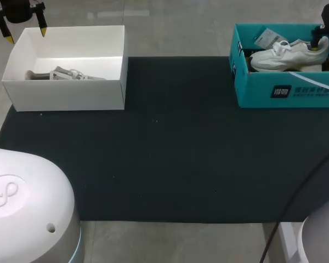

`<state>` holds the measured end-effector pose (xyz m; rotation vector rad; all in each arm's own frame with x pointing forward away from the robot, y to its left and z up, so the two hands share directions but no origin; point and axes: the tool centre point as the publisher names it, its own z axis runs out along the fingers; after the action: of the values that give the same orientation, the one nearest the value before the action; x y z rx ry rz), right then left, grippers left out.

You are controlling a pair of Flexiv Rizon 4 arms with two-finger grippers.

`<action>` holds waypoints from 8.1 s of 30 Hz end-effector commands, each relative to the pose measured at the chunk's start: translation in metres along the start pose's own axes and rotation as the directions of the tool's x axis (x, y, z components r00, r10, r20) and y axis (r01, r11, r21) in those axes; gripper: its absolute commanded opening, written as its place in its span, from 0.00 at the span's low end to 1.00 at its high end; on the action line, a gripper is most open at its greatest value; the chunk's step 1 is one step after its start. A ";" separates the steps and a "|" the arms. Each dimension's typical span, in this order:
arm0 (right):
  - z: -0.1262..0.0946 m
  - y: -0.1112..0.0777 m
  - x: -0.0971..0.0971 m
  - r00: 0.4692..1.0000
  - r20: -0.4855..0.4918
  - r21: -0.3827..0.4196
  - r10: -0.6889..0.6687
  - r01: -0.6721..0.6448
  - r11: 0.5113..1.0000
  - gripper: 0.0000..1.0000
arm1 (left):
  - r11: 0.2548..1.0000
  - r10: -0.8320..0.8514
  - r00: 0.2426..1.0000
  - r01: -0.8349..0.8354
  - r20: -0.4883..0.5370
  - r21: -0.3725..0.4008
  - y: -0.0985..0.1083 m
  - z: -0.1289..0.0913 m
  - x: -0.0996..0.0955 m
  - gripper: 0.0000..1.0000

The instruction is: Take the shoe out of the shoebox, open the shoe tongue, remove and reinsert the insole, then place the shoe into the shoebox

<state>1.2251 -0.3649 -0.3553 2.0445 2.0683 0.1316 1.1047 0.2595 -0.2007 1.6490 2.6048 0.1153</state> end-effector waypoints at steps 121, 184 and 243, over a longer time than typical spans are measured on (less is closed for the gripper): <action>-0.260 0.050 -0.010 0.965 0.196 -0.069 0.176 -0.165 0.984 0.00 | 1.000 0.001 1.000 -0.001 -0.002 -0.001 0.000 0.000 0.000 1.00; -0.317 -0.179 0.201 0.977 0.132 -0.175 0.166 -0.142 0.974 0.00 | 1.000 0.001 1.000 -0.001 -0.002 -0.001 0.000 0.000 0.000 1.00; -0.314 -0.308 0.331 0.978 0.147 -0.039 0.149 -0.145 0.989 0.00 | 1.000 0.001 1.000 -0.001 -0.002 -0.001 0.000 0.000 0.000 1.00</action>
<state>0.8588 -0.0218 -0.1543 2.1283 1.8367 0.0471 1.1047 0.2596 -0.2006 1.6490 2.6049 0.1150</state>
